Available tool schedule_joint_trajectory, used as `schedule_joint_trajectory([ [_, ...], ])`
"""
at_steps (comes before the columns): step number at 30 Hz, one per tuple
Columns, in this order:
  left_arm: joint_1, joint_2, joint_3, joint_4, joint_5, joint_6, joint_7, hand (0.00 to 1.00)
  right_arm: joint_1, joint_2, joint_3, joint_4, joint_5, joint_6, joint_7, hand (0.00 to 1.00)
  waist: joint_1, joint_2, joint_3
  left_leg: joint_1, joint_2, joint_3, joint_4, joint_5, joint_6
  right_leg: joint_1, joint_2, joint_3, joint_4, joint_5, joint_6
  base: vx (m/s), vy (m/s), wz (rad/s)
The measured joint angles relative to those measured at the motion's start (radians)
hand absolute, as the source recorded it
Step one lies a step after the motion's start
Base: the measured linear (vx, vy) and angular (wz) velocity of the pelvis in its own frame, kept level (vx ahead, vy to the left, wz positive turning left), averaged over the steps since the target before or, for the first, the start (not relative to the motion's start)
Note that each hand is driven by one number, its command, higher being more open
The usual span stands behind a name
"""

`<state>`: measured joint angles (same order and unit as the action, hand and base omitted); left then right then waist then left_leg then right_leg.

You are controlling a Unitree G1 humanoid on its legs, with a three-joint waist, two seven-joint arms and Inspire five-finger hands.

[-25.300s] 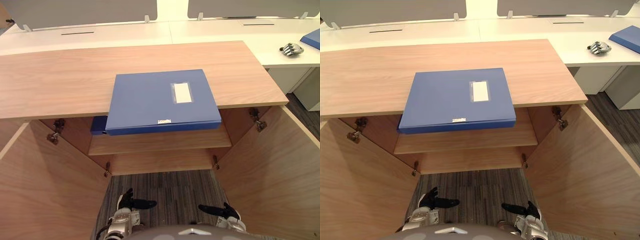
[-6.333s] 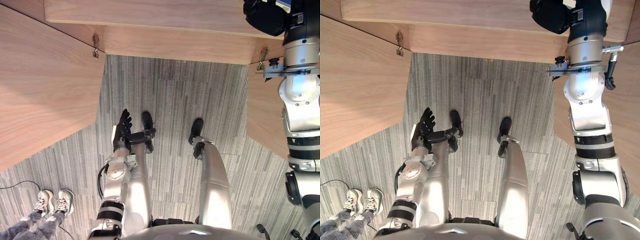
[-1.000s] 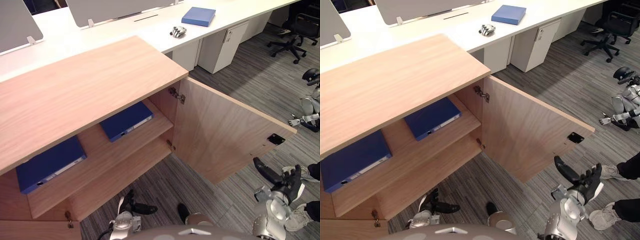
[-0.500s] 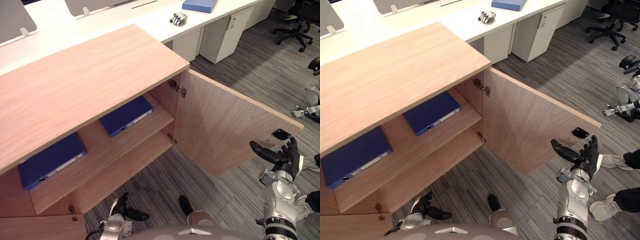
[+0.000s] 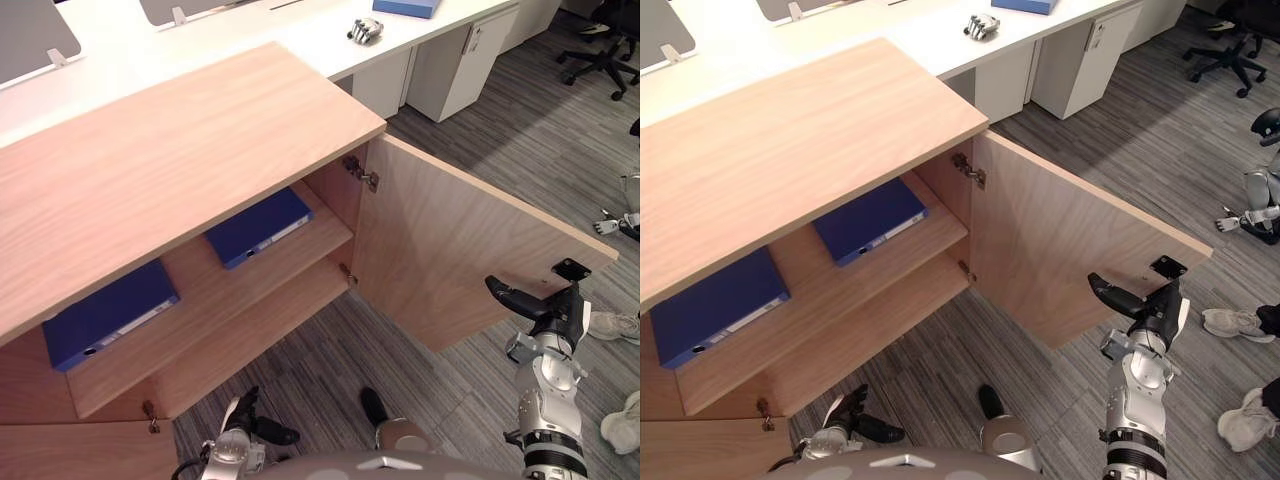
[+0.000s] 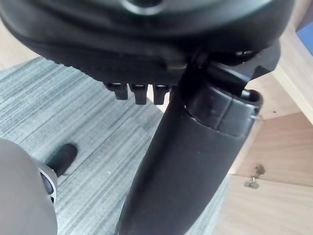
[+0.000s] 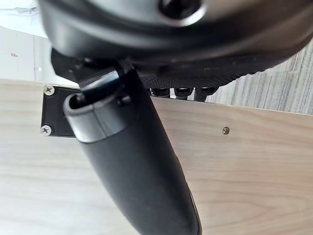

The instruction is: Walk over to the cabinet, pick up the folder, carry it to the office cabinet, place the folder inside the office cabinet, then close the office cabinet door

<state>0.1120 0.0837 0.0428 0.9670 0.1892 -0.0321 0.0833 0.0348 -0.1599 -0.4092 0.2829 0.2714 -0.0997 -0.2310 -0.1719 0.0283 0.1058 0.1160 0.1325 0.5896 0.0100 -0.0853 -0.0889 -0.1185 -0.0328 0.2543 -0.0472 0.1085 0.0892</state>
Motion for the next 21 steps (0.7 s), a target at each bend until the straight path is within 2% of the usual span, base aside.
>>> schedule_joint_trajectory([
  [7,-0.008,0.0,-0.001,0.0,0.001,0.0,0.002,1.0,0.118,0.062,0.051,-0.155,-0.007,0.002,0.004,1.0,-0.004,-0.004,0.003,0.0,0.002,0.0,0.006,-0.002,-0.001,0.004,0.002,0.006,0.0,0.004,0.0,0.0,-0.003,0.0],
  [16,-0.012,-0.003,-0.026,0.0,0.013,0.002,0.009,1.0,0.294,0.161,0.149,-0.366,-0.039,0.003,0.053,1.0,-0.006,-0.035,0.022,0.002,0.002,0.01,0.039,-0.022,0.001,0.0,0.004,0.04,0.005,0.02,0.003,-0.02,-0.015,-0.1],
  [21,-0.014,-0.004,-0.027,-0.001,0.017,0.002,0.013,1.0,0.389,0.184,0.206,-0.446,-0.074,0.003,0.08,1.0,-0.006,-0.051,0.03,0.004,0.002,0.015,0.052,-0.025,0.005,-0.004,0.006,0.052,0.022,0.021,0.004,-0.01,-0.013,-0.05],
])
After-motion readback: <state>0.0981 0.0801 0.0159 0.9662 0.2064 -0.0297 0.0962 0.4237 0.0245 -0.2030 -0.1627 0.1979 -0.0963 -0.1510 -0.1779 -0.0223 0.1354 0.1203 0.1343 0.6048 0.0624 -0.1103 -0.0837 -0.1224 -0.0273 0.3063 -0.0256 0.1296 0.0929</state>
